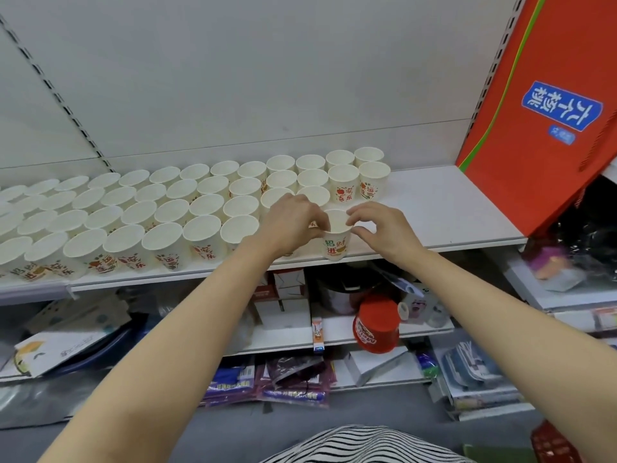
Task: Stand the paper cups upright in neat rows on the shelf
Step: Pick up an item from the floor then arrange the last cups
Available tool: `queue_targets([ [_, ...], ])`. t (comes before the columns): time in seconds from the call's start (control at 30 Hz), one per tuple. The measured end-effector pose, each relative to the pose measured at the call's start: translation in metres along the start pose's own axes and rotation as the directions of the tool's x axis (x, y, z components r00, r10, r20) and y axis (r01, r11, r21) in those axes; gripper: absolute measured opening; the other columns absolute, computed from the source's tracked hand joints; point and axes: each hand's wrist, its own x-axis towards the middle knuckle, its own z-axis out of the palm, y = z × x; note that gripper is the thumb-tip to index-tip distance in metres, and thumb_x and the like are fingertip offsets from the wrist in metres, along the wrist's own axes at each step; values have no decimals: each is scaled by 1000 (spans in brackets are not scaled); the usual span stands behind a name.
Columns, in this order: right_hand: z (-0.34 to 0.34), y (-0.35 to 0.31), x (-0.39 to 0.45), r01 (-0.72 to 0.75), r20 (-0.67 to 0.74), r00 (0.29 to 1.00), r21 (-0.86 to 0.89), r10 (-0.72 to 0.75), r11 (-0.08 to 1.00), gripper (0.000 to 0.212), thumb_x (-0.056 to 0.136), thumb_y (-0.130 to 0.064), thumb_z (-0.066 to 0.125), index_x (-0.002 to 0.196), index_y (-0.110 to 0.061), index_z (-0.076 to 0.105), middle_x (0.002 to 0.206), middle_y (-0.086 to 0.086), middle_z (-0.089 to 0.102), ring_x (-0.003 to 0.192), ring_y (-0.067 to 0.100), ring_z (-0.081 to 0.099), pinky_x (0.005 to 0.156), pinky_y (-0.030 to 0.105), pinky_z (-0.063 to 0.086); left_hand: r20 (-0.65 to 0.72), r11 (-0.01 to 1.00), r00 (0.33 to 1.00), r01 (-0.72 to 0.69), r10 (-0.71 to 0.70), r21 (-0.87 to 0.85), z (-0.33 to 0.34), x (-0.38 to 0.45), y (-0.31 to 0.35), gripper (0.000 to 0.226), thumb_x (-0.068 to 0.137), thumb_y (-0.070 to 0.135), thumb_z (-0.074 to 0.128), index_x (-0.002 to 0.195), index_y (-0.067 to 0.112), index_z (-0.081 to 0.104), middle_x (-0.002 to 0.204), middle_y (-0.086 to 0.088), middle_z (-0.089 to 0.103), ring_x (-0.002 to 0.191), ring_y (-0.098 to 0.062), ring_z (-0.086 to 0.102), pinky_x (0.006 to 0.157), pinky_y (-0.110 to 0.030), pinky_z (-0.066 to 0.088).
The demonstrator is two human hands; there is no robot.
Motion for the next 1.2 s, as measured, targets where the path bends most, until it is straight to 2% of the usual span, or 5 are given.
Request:
queue_targets([
  [0.17, 5, -6, -1, -148, -11, 988, 255, 156, 956, 28, 73, -12, 80, 100, -13, 71, 109, -3, 67, 97, 9, 62, 91, 24, 50, -68, 977, 993, 76, -91, -197, 1, -4, -7, 10, 83, 33, 75, 93, 32, 76, 94, 14, 72, 92, -12, 57, 81, -30, 43],
  [0.33, 25, -21, 0, -276, 35, 958, 363, 283, 890, 49, 63, -22, 87, 106, -19, 64, 113, -6, 63, 101, 11, 60, 93, 23, 48, -119, 973, 985, 95, -121, -209, 5, -10, -11, 10, 82, 36, 75, 92, 34, 76, 93, 14, 72, 88, -12, 57, 77, -35, 47],
  [0.67, 51, -27, 1, -204, -112, 967, 207, 230, 957, 34, 67, -23, 84, 86, -19, 56, 107, -4, 61, 98, 12, 57, 87, 37, 50, -308, 973, 927, 170, -212, -158, 4, -45, -30, 30, 74, 34, 81, 102, 28, 72, 107, 8, 71, 102, -20, 58, 86, -37, 45],
  [0.9, 50, -25, -3, -156, -129, 977, 97, 167, 983, 26, 74, -16, 78, 87, -17, 56, 118, -3, 59, 105, 13, 56, 91, 37, 49, -201, 972, 952, 218, -232, -88, 9, -61, -38, 27, 79, 36, 78, 104, 27, 72, 111, 5, 70, 103, -23, 56, 87, -38, 42],
  [1.2, 40, -23, 1, -137, -116, 984, 26, 139, 990, 20, 76, -19, 74, 83, -16, 56, 102, 2, 62, 93, 18, 57, 83, 39, 50, -131, 968, 960, 238, -246, -78, 15, -57, -41, 20, 86, 33, 70, 105, 27, 72, 111, 4, 69, 106, -22, 55, 88, -36, 37],
])
